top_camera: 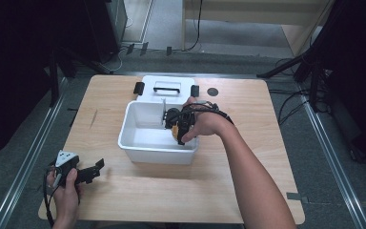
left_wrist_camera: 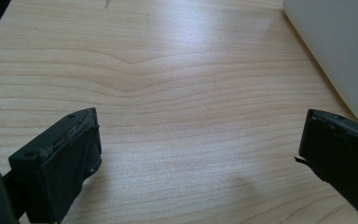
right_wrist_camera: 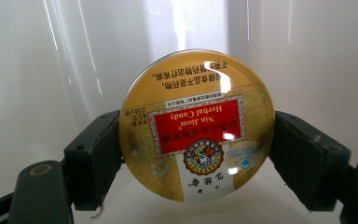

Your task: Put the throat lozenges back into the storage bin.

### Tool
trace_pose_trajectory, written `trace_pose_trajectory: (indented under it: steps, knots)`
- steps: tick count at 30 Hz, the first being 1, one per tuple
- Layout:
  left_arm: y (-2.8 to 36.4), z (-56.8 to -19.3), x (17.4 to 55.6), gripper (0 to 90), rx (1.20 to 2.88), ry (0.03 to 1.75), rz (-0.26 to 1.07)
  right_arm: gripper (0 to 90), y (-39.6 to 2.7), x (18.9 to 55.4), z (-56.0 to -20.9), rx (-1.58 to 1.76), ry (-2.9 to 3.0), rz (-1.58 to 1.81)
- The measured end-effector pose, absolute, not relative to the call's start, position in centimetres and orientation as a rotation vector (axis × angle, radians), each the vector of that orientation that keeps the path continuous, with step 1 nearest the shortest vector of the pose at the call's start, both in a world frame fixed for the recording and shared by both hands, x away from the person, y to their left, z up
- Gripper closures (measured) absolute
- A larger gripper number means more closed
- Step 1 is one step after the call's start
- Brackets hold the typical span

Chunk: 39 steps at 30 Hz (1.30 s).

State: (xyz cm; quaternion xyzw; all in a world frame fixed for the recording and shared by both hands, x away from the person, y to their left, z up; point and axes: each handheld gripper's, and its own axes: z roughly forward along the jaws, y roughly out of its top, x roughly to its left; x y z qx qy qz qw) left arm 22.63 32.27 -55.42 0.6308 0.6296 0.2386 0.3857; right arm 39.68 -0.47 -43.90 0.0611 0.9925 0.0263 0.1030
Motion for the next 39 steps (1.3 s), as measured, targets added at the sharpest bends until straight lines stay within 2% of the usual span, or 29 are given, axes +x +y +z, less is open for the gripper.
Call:
trace_pose_trajectory:
  steps: [25,26,28,29,31,36,39]
  knots:
    - [32.3,-55.4,22.6,0.0,1.605,1.605,0.603,18.7,-0.5,39.6,-44.3,0.195,2.951,0.040]
    - [32.3,-55.4,22.6,0.0,1.606,1.604,0.602,19.2,-0.5,39.6,-44.3,0.201,2.952,0.040]
    - [32.3,-55.4,22.6,0.0,1.605,1.604,0.602,25.4,-0.5,39.6,-44.3,0.190,2.940,0.053]
    - [32.3,-55.4,22.6,0.0,1.606,1.605,0.603,31.5,-0.6,39.6,-44.1,0.187,2.938,0.064]
    - [32.3,-55.4,22.6,0.0,1.609,1.602,0.605,35.0,-0.7,39.7,-43.8,0.189,2.945,0.073]
    - [32.3,-55.4,22.6,0.0,1.607,1.603,0.604,36.6,-1.0,39.7,-43.3,0.203,2.948,0.118]
    - [32.3,-55.4,22.6,0.0,1.607,1.602,0.604,34.6,-1.3,39.6,-42.7,0.213,2.943,0.150]
